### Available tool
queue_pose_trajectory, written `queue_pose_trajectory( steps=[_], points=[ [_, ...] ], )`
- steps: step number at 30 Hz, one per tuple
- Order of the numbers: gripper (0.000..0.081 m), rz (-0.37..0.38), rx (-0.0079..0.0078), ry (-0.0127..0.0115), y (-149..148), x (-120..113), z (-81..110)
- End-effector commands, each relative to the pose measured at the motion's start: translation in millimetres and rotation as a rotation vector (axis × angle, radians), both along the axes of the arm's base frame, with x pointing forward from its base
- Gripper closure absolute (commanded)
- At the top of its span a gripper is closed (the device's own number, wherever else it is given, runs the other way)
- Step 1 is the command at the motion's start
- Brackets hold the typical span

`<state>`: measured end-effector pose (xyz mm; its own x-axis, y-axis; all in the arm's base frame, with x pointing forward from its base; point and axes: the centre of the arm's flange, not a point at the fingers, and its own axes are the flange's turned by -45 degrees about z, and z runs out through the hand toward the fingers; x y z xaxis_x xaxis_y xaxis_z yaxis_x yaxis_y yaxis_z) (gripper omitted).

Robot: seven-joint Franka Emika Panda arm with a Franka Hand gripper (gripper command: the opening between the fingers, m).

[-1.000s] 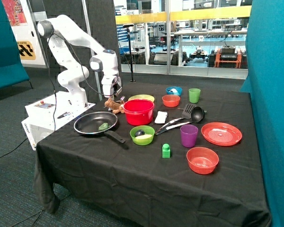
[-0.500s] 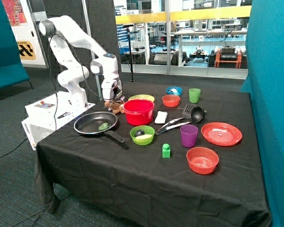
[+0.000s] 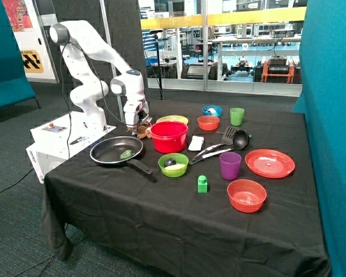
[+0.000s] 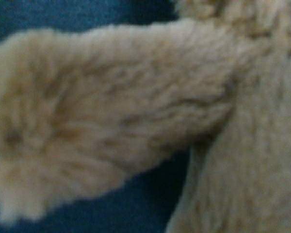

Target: Hide the teddy bear in the red bowl

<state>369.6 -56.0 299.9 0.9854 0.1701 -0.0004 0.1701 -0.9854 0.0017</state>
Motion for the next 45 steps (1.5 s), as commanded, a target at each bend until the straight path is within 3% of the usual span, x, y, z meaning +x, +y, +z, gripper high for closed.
queue_pose_trajectory(
  steps=[1, 21, 22, 27, 29, 45],
  points=[
    [0.0087, -0.011, 0.0018, -0.0002, 2, -1, -13.6],
    [0.0152, -0.054, 0.0018, -0.0002, 1, 17, -26.5],
    [0.0184, -0.056, 0.0018, -0.0002, 1, 18, -26.0],
    [0.0690, -0.069, 0.0018, -0.0002, 6, 19, -23.8],
    [0.0779, -0.071, 0.0018, -0.0002, 8, 18, -23.5],
    [0.0808, -0.074, 0.0018, -0.0002, 8, 9, -23.9]
  ],
)
